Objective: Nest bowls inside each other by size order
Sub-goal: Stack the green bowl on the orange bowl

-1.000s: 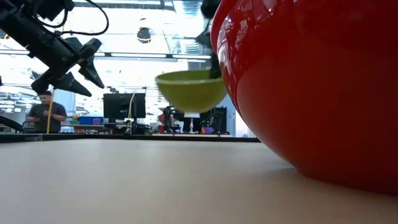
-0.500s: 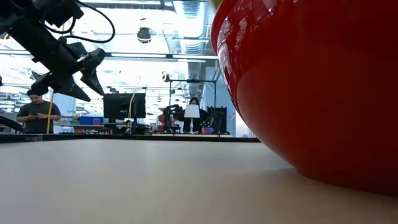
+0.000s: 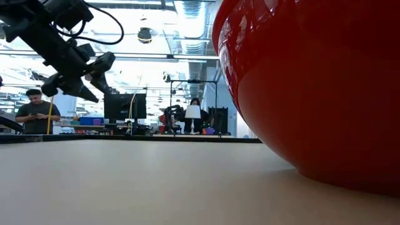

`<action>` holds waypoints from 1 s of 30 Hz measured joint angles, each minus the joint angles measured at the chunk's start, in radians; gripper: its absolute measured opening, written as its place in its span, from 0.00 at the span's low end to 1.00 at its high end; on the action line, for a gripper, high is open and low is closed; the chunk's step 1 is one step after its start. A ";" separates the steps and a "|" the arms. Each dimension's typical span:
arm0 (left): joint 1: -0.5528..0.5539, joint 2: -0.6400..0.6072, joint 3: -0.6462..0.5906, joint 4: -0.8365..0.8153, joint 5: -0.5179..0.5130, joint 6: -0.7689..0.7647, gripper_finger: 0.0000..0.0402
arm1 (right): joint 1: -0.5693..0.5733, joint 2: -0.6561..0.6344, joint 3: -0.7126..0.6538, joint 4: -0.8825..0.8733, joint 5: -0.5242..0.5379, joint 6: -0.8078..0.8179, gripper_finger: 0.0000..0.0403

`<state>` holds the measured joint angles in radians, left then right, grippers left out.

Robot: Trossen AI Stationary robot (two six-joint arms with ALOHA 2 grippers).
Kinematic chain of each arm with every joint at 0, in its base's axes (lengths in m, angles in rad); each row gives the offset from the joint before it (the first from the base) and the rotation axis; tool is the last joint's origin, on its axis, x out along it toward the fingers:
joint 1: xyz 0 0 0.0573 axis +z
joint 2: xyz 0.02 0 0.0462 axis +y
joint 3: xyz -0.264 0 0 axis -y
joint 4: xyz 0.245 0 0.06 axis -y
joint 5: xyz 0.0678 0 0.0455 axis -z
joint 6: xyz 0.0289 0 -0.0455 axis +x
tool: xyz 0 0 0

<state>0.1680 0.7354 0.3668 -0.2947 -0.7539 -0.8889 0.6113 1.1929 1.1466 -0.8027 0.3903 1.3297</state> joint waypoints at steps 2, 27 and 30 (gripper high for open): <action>0.000 0.016 0.000 0.033 0.006 0.023 0.48 | 0.035 0.019 -0.030 0.038 0.033 0.078 0.03; 0.000 0.117 0.000 0.136 0.069 0.055 0.48 | 0.170 0.284 -0.039 -0.074 0.006 0.536 0.03; 0.000 0.117 0.000 0.136 0.069 0.055 0.48 | 0.181 0.294 -0.039 -0.108 -0.003 0.581 0.03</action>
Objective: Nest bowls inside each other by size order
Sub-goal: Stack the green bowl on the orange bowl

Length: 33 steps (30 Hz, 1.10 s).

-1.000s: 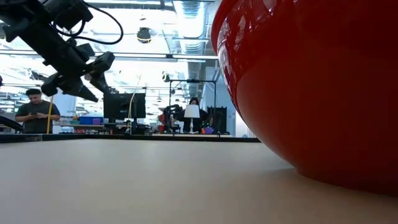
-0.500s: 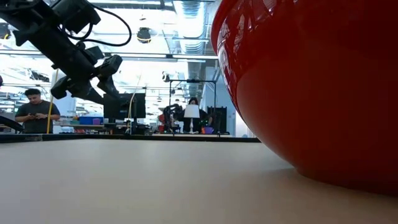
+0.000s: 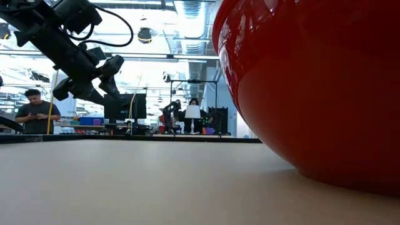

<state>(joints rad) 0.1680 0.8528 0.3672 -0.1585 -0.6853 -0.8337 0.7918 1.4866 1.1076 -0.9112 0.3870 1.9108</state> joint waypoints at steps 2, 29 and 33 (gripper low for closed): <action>0.000 0.000 0.000 0.000 0.005 0.000 0.48 | 0.001 0.006 0.000 -0.010 0.001 0.004 0.03; 0.000 0.000 0.000 -0.004 0.015 0.001 0.48 | -0.012 0.072 0.000 -0.016 -0.015 0.021 0.03; 0.000 0.000 0.000 -0.006 0.026 0.001 0.48 | -0.011 0.103 0.000 -0.009 -0.033 0.024 0.03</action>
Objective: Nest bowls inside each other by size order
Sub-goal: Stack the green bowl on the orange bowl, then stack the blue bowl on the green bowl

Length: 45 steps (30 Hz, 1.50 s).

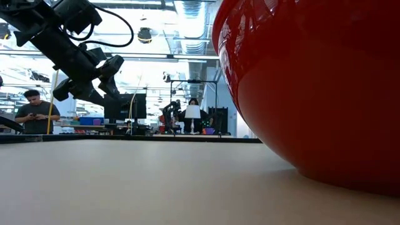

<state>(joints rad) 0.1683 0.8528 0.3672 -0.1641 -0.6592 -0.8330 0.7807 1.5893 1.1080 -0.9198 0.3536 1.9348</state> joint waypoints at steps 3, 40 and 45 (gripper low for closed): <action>0.000 0.000 0.000 0.000 0.000 0.000 0.48 | 0.000 0.013 0.001 0.005 -0.004 0.015 0.04; 0.000 0.000 0.000 0.005 -0.009 0.002 0.48 | -0.391 -0.349 0.000 -0.248 -0.041 -0.416 0.39; 0.000 0.000 0.000 0.005 -0.008 -0.002 0.48 | -0.590 -0.339 0.000 -0.282 -0.098 -0.636 0.39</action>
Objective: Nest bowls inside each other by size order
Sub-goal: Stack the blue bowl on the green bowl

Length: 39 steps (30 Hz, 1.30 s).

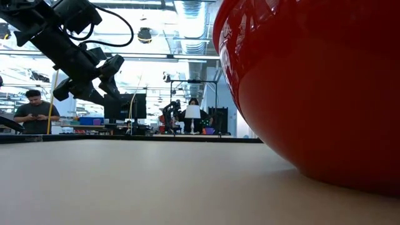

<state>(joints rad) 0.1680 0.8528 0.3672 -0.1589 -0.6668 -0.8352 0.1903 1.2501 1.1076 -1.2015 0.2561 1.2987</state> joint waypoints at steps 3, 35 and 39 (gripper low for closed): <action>0.000 0.000 0.000 0.000 0.010 -0.005 0.48 | -0.111 0.007 0.000 0.017 -0.052 -0.174 0.39; 0.000 0.000 0.000 -0.008 0.131 -0.076 0.48 | -0.581 0.014 -0.140 0.132 -0.411 -1.131 0.51; 0.000 0.000 0.000 -0.008 0.138 -0.092 0.48 | -0.601 0.014 -0.221 0.213 -0.389 -1.142 0.53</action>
<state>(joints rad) 0.1680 0.8524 0.3672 -0.1669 -0.5289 -0.9275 -0.4110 1.2644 0.8868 -0.9888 -0.1332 0.1570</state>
